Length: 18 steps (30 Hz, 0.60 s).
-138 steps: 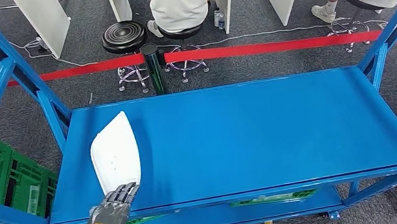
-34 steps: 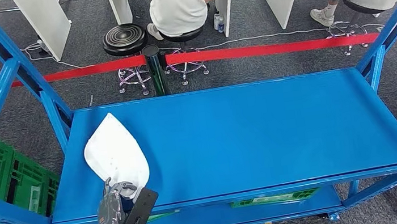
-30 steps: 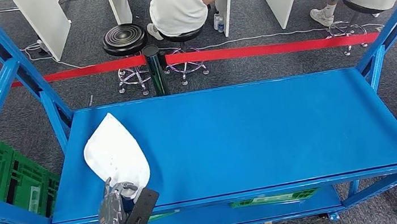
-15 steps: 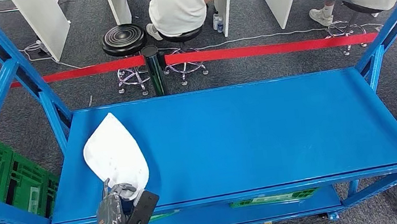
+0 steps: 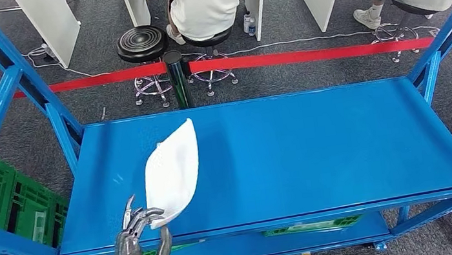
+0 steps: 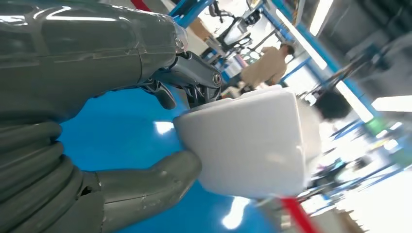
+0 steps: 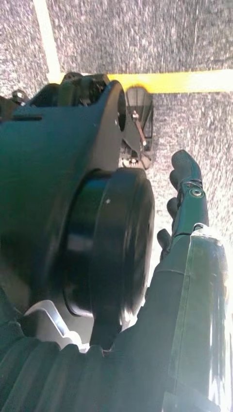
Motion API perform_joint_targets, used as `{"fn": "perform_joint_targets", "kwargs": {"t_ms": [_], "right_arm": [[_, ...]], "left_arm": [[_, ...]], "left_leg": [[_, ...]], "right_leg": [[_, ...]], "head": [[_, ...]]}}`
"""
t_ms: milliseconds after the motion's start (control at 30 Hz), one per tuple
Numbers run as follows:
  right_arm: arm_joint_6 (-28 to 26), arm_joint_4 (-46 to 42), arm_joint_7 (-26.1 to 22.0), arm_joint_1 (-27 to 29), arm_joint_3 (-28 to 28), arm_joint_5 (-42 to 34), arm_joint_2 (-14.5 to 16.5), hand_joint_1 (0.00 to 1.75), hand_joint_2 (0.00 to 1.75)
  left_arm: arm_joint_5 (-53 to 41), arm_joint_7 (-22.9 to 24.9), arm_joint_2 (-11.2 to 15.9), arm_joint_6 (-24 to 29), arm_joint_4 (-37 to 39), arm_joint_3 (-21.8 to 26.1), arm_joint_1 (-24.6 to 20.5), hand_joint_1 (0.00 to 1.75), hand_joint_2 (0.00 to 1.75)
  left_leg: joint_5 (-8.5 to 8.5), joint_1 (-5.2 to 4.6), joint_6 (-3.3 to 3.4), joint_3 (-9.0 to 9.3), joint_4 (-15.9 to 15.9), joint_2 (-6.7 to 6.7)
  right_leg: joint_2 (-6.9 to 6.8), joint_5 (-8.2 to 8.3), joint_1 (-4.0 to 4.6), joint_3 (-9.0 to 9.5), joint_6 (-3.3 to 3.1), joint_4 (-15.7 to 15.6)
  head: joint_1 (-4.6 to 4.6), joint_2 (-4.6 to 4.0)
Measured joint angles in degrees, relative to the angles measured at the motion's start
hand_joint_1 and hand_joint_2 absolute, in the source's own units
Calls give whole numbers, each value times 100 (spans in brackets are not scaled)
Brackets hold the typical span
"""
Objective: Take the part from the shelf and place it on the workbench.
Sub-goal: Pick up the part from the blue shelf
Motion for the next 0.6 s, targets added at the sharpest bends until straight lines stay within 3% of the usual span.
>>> {"fn": "perform_joint_targets", "kwargs": {"t_ms": [200, 433, 600], "right_arm": [[28, 0, -90, -1, 3, 5, 1, 0, 175], [36, 0, -133, -1, 3, -4, 1, 0, 175], [36, 0, -142, -1, 1, -13, 1, 0, 175]], "left_arm": [[656, -423, -71, -7, -735, 10, 129, 175, 175], [630, -141, -74, -15, -1177, 17, 181, 175, 175], [1358, -227, -59, -16, -1201, 23, 171, 175, 175]], "left_leg": [[0, 0, 0, -3, 0, -13], [0, 0, 0, -5, 0, -14], [1, 0, 1, -6, 0, -22]], "right_leg": [[-7, 0, 0, 0, 0, -1], [-8, 0, 0, 0, 0, -2], [-11, 0, 0, 0, 0, -4]], "head": [[0, 0], [1, 0], [1, 0]]}}
